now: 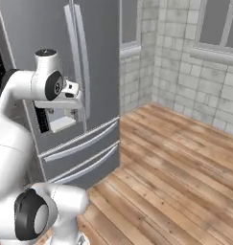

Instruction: Pick the corn from the counter and place it in the microwave.

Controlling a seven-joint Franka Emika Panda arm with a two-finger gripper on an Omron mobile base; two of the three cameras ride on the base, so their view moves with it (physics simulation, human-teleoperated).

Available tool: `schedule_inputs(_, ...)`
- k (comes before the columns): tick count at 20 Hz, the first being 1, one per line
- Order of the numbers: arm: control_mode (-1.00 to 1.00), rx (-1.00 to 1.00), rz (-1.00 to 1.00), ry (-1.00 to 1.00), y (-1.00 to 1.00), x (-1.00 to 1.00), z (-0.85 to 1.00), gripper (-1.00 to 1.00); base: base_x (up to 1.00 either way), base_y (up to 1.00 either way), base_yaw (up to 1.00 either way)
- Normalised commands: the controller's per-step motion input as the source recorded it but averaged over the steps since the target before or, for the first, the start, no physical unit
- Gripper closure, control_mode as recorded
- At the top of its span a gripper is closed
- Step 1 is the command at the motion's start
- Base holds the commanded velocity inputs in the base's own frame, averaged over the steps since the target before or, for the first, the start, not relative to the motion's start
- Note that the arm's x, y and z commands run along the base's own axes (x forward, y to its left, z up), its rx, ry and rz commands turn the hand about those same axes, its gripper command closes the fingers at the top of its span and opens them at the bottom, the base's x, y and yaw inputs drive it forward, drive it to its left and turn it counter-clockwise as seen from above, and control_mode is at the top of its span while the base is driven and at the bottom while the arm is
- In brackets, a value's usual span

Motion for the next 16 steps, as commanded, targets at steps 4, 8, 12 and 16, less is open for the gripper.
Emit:
schedule_inputs(4, 1.0, 0.0, 0.0, 0.0, 0.0, 0.0, 0.0, -1.0, 0.0, 0.0, -0.94)
schedule_inputs(8, 1.0, 0.0, 0.0, 0.0, 0.0, 0.0, 0.0, -1.0, 0.0, 0.0, -0.92)
schedule_inputs(12, 1.0, 0.0, 0.0, 0.0, 0.0, 0.0, 0.0, -1.0, 0.0, 0.0, -0.91)
schedule_inputs(16, 1.0, 0.0, 0.0, 0.0, 0.0, 0.0, 0.0, -1.0, 0.0, 0.0, -0.91)
